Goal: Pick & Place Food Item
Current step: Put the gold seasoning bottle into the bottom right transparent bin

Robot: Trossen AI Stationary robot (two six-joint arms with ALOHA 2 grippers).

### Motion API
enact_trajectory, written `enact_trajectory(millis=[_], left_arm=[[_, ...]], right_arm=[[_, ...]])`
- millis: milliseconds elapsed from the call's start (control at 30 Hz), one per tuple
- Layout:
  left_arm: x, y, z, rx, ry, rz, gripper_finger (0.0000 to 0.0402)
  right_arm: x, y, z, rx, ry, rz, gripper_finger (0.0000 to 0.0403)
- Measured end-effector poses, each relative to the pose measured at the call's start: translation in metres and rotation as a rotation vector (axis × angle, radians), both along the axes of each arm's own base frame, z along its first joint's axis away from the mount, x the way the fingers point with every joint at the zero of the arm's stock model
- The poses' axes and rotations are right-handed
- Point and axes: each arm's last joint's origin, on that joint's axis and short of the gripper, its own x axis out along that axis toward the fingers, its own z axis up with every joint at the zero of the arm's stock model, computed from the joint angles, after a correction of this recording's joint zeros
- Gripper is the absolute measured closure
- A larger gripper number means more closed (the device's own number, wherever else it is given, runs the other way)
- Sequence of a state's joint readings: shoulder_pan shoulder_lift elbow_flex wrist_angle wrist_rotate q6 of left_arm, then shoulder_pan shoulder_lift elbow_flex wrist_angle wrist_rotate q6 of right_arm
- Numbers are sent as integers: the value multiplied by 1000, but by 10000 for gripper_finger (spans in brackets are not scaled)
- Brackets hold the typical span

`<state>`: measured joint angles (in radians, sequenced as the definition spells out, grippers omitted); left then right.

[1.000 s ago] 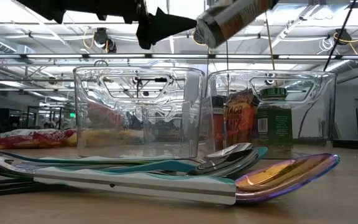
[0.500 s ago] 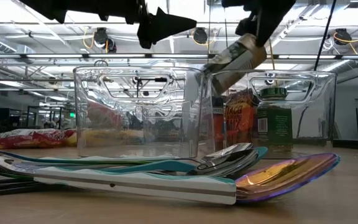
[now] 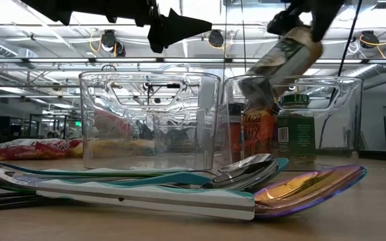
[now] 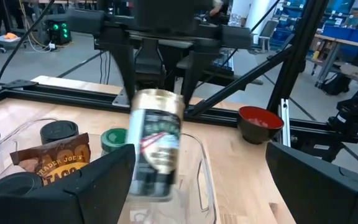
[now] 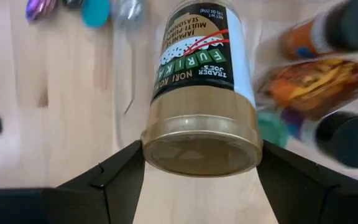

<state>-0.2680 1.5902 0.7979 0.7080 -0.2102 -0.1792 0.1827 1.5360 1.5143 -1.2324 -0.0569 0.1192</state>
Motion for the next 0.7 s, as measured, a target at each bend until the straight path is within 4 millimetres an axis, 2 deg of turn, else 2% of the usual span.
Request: enact_trajectory(millis=[200,467,700], left_arm=[[0,0,0,0,1,0,36],[0,0,0,0,1,0,36],[0,0,0,-10,2,1,36]], right_arm=[[-12,14,-6,-28,93,69,138],[-22,13,-33,-65,218,90,138],[-18,11,-40,-184,155,142,138]])
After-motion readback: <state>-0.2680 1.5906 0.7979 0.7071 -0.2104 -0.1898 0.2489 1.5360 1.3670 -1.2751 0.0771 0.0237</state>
